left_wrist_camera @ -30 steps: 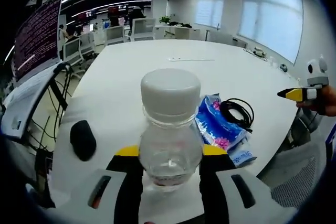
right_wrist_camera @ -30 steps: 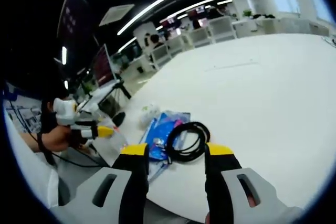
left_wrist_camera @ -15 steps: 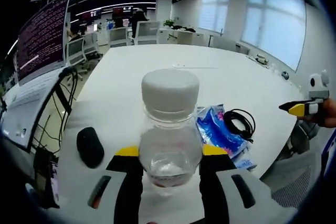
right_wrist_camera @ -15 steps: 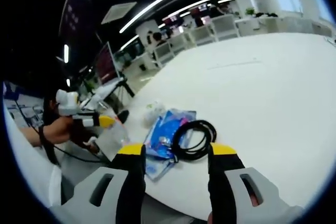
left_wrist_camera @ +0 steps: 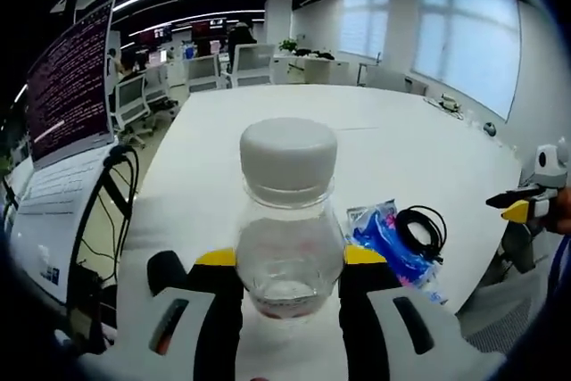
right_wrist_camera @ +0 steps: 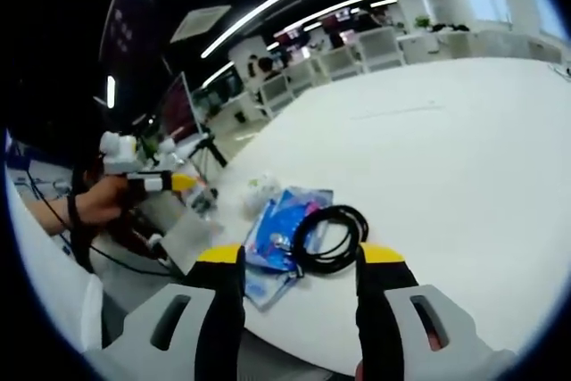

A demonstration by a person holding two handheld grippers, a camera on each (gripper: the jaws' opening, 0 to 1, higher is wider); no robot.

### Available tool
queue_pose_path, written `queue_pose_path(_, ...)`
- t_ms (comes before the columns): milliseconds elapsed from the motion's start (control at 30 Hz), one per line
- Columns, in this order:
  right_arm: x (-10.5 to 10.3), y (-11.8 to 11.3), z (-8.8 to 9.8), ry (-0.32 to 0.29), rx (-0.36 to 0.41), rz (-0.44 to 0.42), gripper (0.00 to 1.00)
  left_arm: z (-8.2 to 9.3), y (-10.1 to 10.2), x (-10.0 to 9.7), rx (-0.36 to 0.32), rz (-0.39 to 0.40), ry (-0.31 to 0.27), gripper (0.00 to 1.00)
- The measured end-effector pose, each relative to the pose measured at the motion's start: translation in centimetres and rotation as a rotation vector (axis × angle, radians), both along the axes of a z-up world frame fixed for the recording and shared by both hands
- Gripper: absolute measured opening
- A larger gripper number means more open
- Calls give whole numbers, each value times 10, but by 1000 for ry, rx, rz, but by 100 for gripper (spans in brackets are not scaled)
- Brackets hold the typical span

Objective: Arrange the tabletop items into an orderly group along one side of the table until the central work area is clear of visible clutter.

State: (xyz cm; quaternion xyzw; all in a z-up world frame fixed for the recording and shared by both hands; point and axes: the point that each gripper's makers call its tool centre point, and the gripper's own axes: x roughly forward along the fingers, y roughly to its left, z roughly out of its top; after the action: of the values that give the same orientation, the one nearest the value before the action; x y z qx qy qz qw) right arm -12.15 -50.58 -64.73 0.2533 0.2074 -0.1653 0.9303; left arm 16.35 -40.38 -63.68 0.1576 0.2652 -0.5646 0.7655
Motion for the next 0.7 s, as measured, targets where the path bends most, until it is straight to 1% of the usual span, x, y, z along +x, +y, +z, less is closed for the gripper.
queue_pose_path(300,3,-5,4,-6,-5,-13,48,8,-20,23,-3,-1,-15,41)
queue_pose_path(567,-2,-12,5,2,-8,-26,48,17,-35,38,-13,8,-28,41)
queue_pose_path(700,-4,-11,5,10,-7,-24,48,17,-45,47,-12,6,-37,41)
